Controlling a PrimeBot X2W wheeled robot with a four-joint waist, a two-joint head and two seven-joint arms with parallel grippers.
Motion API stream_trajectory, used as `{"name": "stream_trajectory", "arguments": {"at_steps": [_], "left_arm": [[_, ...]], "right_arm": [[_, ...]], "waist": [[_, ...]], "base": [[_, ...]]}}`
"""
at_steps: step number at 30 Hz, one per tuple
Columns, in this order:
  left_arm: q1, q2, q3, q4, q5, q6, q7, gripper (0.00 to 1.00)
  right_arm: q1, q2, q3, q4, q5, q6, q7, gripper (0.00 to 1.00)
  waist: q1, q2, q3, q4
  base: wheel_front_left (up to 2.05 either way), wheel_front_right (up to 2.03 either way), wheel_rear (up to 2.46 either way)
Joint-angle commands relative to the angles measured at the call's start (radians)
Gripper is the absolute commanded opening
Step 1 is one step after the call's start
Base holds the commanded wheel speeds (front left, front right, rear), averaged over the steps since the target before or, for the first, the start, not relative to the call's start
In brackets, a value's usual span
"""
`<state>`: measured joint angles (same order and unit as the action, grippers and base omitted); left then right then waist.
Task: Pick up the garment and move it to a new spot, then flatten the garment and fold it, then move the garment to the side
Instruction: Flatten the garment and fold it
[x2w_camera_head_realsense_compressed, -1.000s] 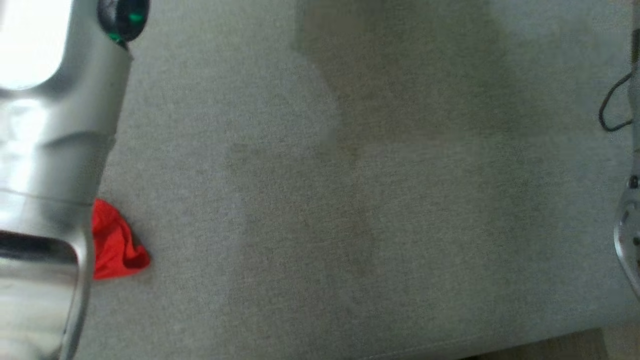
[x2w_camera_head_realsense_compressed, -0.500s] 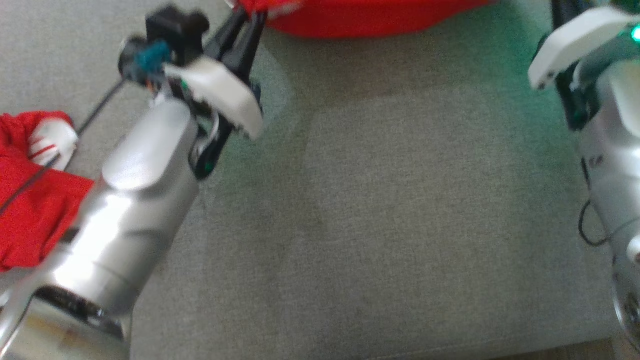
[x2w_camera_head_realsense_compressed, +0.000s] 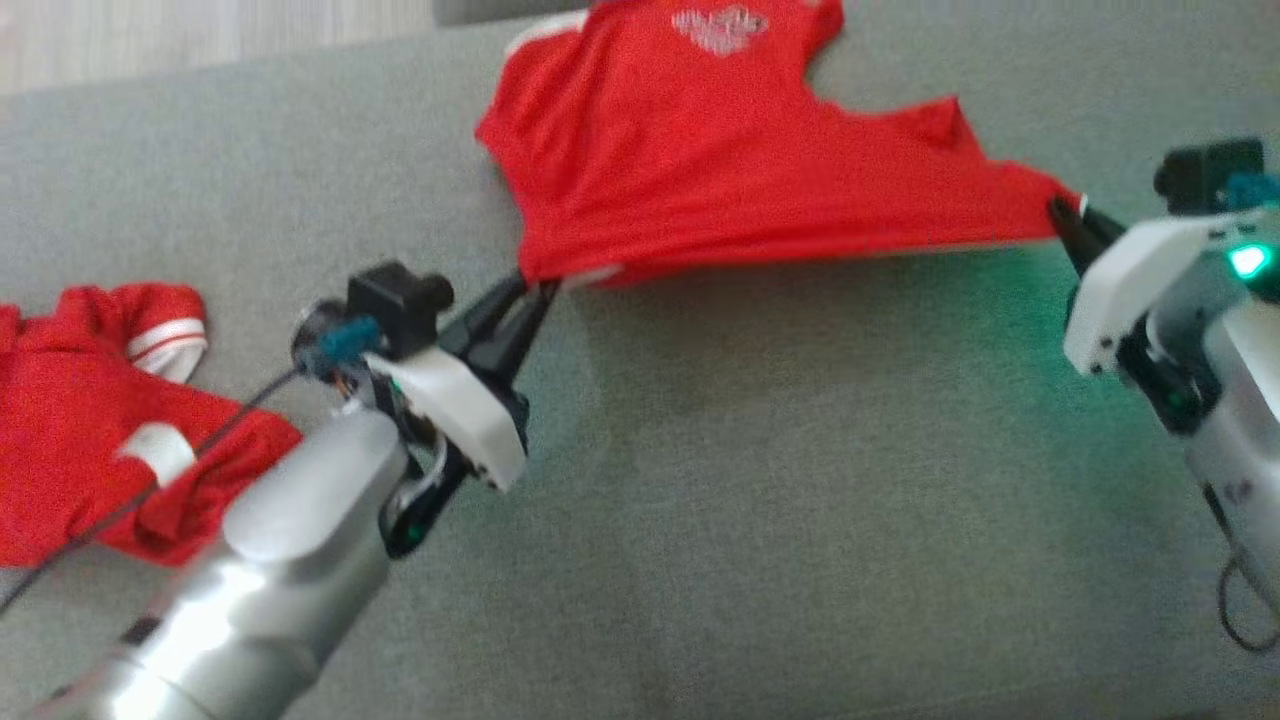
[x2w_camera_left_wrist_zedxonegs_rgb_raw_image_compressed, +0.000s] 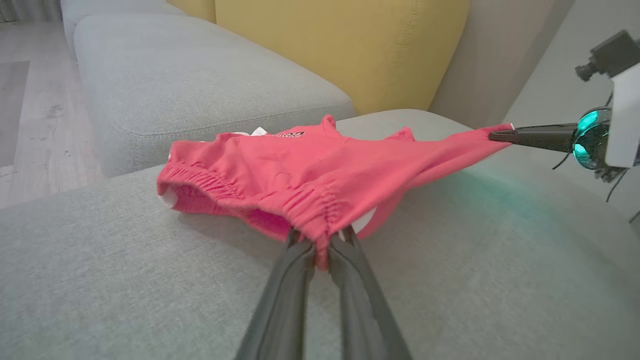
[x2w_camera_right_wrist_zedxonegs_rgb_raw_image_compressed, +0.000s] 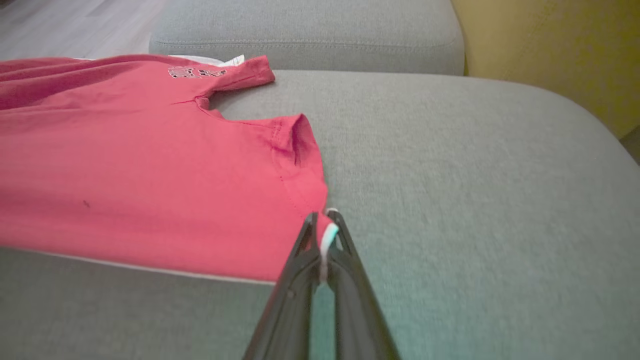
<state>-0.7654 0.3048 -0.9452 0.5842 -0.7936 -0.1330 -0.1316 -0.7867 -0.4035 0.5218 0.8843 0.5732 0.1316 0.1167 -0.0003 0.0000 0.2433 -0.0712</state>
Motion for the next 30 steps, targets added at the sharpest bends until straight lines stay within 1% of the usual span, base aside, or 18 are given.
{"name": "stream_trajectory", "arguments": {"at_steps": [1,5,10,14,18,19,23,28,30], "left_arm": [[-0.005,0.047,0.032,-0.031,-0.012,0.006,-0.015,0.00],[0.069,0.054,0.019,-0.081,-0.022,0.027,-0.022,0.00],[0.178,0.067,0.002,-0.166,-0.038,0.069,-0.027,0.00],[0.267,0.084,-0.011,-0.253,-0.052,0.112,-0.023,0.00],[0.336,0.103,-0.017,-0.353,-0.065,0.158,-0.014,0.00],[0.355,0.112,-0.018,-0.396,-0.067,0.178,-0.008,0.00],[0.362,0.126,-0.015,-0.448,-0.064,0.207,0.003,0.00],[0.332,0.129,-0.005,-0.466,-0.057,0.221,0.012,0.00],[0.323,0.128,-0.002,-0.465,-0.056,0.221,0.015,0.00]], "right_arm": [[0.032,-0.061,0.014,-0.040,0.032,-0.001,0.014,0.00],[0.122,-0.115,0.047,-0.118,0.101,-0.001,0.057,0.00],[0.235,-0.163,0.050,-0.201,0.155,-0.001,0.087,0.00],[0.330,-0.189,0.018,-0.271,0.184,-0.001,0.108,0.00],[0.414,-0.206,-0.050,-0.343,0.185,-0.001,0.119,0.00],[0.449,-0.205,-0.092,-0.379,0.175,-0.001,0.122,0.00],[0.490,-0.186,-0.182,-0.442,0.130,-0.001,0.126,0.00],[0.493,-0.132,-0.278,-0.510,0.047,-0.001,0.137,0.00],[0.488,-0.121,-0.294,-0.522,0.029,-0.001,0.141,0.00]], "waist": [[0.0003,0.0000,-0.045,-0.010],[0.0003,0.0000,-0.102,-0.017],[0.0003,0.0000,-0.175,-0.025],[0.0003,0.0000,-0.217,-0.027],[0.0003,0.0000,-0.233,-0.028],[0.0003,0.0000,-0.233,-0.027],[0.0003,0.0000,-0.215,-0.022],[0.0003,0.0000,-0.174,-0.009],[0.0003,0.0000,-0.164,-0.006]], "base": [[0.00,0.00,0.00],[0.00,0.00,0.00],[0.00,0.00,0.00],[0.00,0.00,0.00],[0.00,0.00,0.00],[0.00,0.00,0.00],[0.00,0.00,0.00],[0.00,0.00,0.00],[0.00,0.00,0.00]]}}
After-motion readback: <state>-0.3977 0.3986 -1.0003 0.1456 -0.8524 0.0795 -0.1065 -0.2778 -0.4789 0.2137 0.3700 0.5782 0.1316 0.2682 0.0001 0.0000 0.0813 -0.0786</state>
